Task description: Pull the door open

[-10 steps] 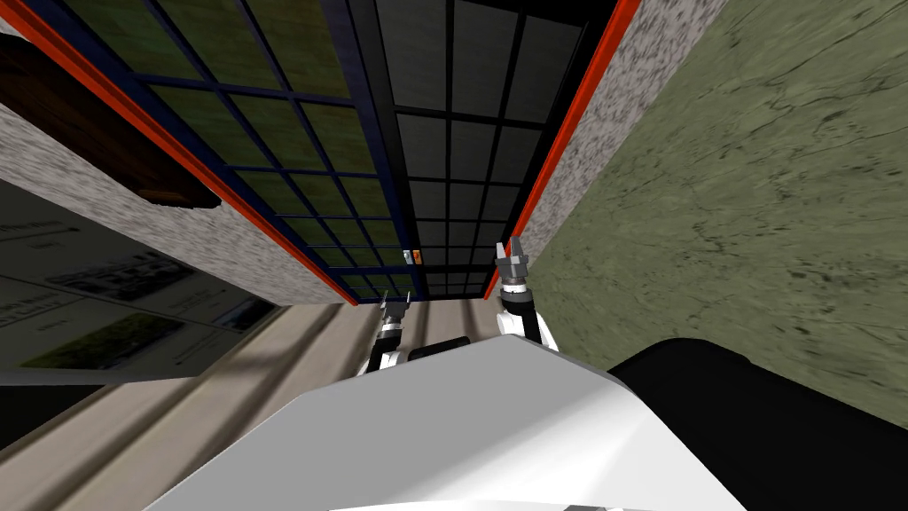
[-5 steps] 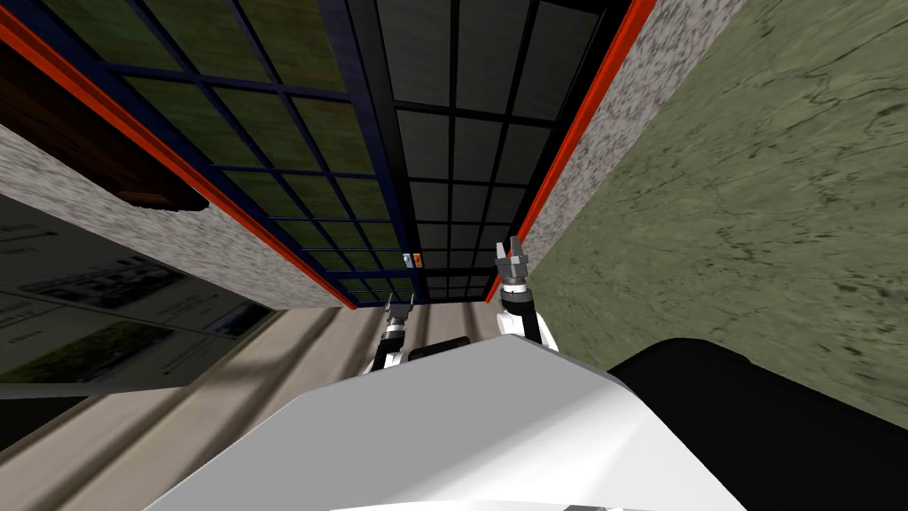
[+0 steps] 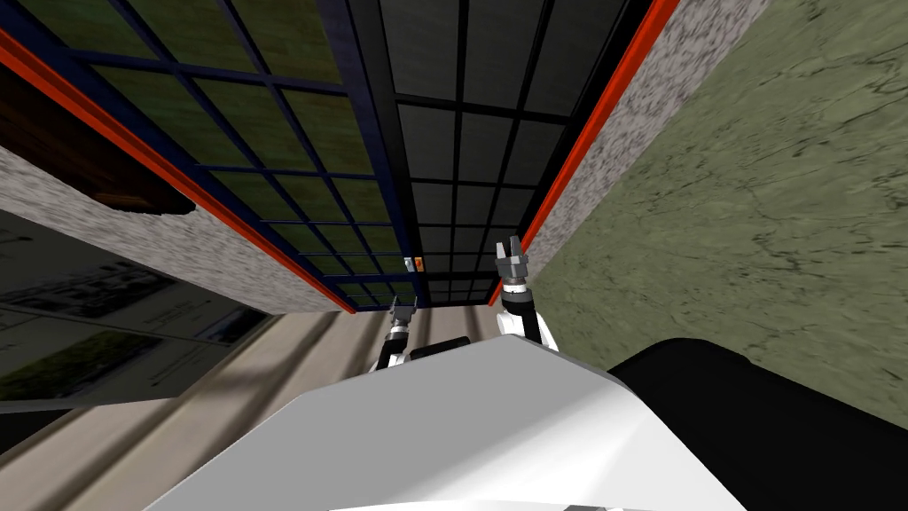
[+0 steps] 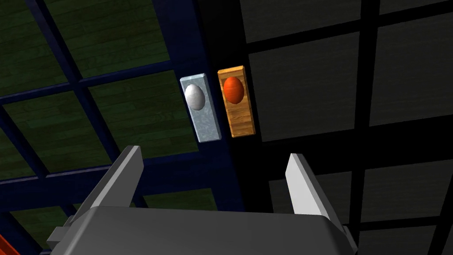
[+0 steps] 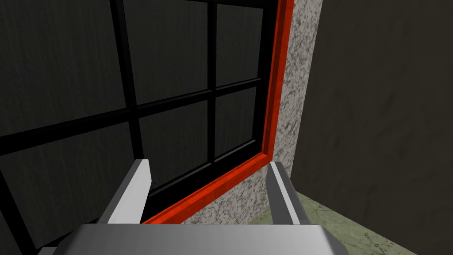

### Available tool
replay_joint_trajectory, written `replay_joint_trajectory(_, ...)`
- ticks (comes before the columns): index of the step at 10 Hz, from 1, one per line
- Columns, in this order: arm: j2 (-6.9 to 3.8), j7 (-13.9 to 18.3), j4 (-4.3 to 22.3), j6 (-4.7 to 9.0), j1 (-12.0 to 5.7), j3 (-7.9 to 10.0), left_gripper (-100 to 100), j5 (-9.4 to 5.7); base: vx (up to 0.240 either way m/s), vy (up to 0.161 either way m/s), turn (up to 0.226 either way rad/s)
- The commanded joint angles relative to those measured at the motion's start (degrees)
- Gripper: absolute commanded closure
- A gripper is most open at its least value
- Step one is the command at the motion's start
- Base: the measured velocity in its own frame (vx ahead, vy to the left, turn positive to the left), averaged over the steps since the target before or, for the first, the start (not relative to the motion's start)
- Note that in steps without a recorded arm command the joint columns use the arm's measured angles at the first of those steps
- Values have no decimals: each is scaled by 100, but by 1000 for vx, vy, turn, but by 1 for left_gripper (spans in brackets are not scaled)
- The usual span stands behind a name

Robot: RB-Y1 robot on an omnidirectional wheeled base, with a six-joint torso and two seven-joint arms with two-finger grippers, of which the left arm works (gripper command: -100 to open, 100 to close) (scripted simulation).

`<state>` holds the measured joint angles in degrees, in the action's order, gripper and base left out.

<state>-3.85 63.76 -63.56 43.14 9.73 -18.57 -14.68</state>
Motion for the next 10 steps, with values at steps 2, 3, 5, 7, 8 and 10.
replay_joint_trajectory(2,33,231,248,43,-83,-63,-100,-34,101,33,3)
replay_joint_trajectory(3,47,305,330,57,-114,-84,-100,-45,88,37,3)
replay_joint_trajectory(5,91,527,577,97,-207,-145,-100,-80,99,44,5)
replay_joint_trajectory(7,136,724,793,133,-292,-199,-100,-111,142,69,10)
replay_joint_trajectory(8,166,844,921,155,-345,-231,-100,-130,190,87,14)
replay_joint_trajectory(10,225,1050,1141,194,-441,-287,-100,-162,175,88,21)
